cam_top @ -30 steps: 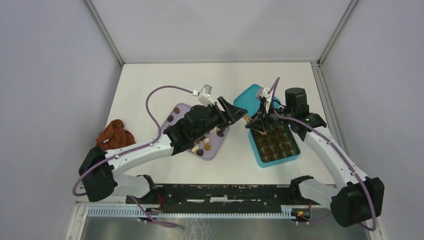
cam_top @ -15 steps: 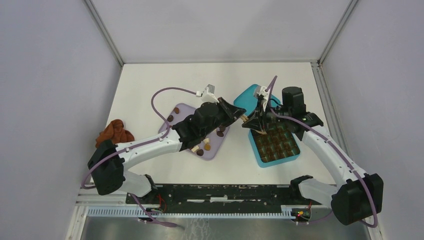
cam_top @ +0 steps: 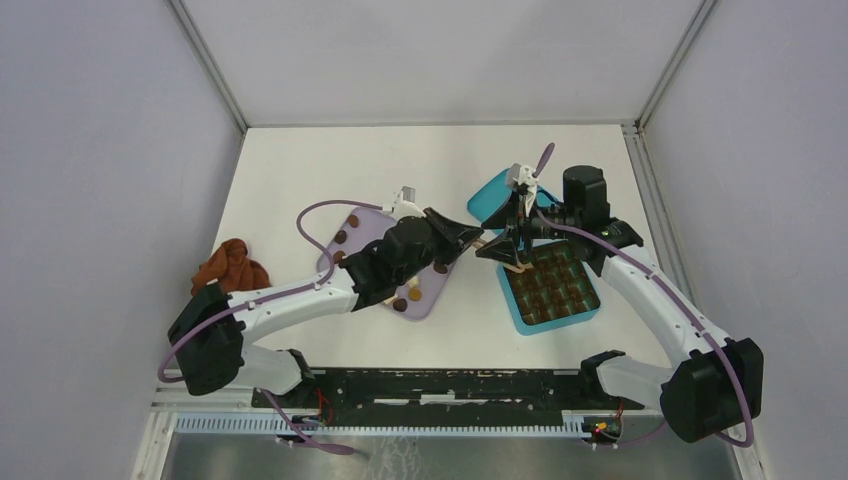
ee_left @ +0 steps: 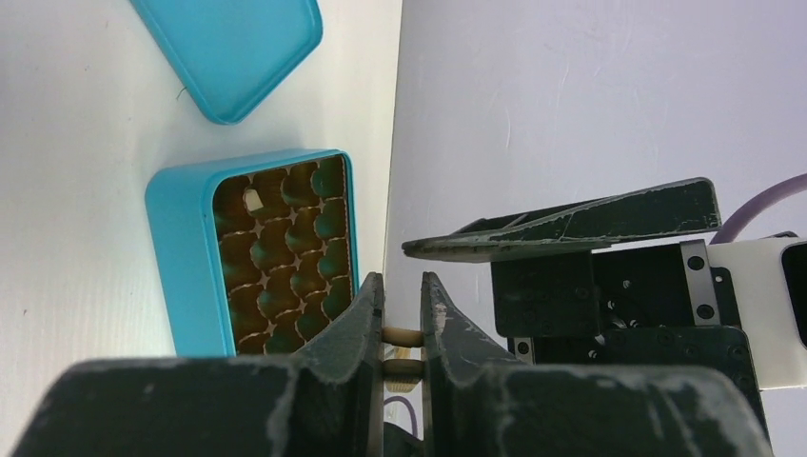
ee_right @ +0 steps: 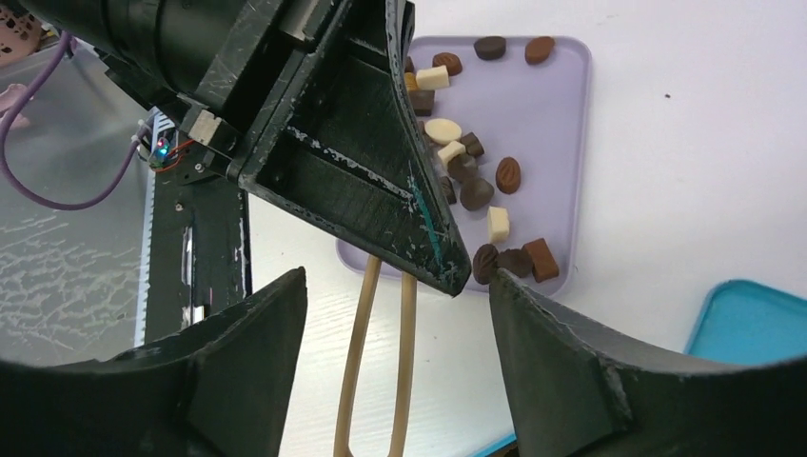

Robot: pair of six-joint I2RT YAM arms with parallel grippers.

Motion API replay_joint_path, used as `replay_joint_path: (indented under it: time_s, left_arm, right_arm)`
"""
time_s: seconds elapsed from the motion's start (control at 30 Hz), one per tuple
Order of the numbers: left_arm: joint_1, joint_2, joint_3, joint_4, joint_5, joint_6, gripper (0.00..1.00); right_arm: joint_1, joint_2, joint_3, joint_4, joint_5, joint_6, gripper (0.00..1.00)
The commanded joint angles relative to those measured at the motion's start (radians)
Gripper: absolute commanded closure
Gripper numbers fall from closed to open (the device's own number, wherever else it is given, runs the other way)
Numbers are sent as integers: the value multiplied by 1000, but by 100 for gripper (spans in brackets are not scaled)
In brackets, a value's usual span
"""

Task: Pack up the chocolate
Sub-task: Adjust the clamp.

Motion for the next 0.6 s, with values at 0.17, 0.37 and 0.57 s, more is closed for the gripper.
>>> replay_joint_path:
  time_s: [0.17,0.37,0.57]
  left_arm:
    - [9,-66,-29,66,-38,-107,98]
    - [16,-75,-43,80,-33,-121,98]
    - [16,-71,-45,100,-24,-137,98]
  right_arm:
    - [5,-12,10,1,-85,-153,17]
    - [4,-5,37,-135,-73,-308,18]
    - [22,-13,24,-38,-40,-215,27]
